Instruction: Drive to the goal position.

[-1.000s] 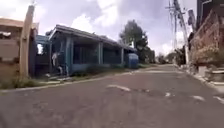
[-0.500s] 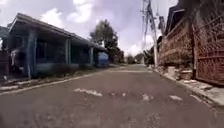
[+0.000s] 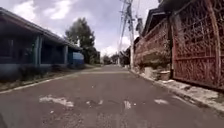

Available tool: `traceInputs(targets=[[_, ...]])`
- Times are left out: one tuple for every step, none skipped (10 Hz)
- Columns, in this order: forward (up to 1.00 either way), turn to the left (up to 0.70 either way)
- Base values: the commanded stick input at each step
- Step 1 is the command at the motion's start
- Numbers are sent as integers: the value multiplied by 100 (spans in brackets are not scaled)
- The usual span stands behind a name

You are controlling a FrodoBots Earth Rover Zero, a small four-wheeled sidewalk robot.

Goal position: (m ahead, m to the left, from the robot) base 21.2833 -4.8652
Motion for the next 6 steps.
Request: traceInputs(targets=[[70,0],[70,0],[70,0],[70,0],[70,0],[70,0]])
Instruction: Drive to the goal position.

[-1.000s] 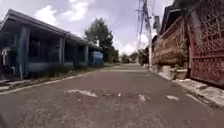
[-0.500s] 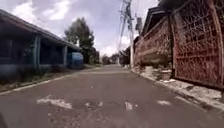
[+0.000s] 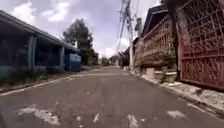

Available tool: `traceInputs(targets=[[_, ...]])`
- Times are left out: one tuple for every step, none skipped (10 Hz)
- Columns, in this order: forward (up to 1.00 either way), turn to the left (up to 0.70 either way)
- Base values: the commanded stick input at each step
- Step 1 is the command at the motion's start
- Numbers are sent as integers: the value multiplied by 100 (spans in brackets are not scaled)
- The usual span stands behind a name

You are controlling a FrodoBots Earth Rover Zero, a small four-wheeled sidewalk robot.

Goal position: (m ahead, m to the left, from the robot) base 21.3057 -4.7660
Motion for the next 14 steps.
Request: traceInputs(targets=[[70,0],[70,0],[70,0],[70,0],[70,0],[70,0],[70,0],[70,0],[70,0],[70,0],[70,0],[70,0],[70,0],[70,2]])
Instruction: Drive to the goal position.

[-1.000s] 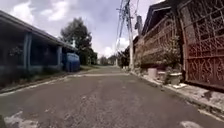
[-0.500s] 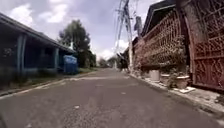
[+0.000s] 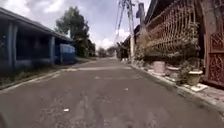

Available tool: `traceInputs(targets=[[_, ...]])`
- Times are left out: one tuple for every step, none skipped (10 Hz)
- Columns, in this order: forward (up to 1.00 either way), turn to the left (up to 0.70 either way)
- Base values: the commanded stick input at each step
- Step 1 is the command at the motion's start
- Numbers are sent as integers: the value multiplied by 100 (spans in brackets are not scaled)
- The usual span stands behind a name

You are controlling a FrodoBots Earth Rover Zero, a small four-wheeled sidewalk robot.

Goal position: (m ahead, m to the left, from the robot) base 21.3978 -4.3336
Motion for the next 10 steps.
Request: traceInputs(targets=[[70,2],[70,2],[70,3],[70,2],[70,2],[70,2],[70,2],[70,2],[70,2],[70,2]])
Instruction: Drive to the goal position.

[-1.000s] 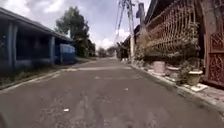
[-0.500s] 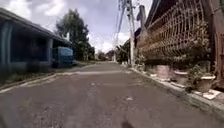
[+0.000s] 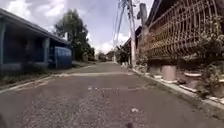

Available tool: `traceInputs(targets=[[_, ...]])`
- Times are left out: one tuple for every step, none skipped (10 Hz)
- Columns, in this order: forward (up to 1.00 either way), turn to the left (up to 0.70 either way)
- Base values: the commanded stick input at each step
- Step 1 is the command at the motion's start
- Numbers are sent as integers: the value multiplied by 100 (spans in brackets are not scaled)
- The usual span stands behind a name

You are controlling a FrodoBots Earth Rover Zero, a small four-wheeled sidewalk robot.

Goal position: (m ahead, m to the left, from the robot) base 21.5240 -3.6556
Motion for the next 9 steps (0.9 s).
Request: traceInputs(targets=[[70,2],[70,2],[70,2],[70,2],[70,2],[70,2],[70,2],[70,2],[70,2]])
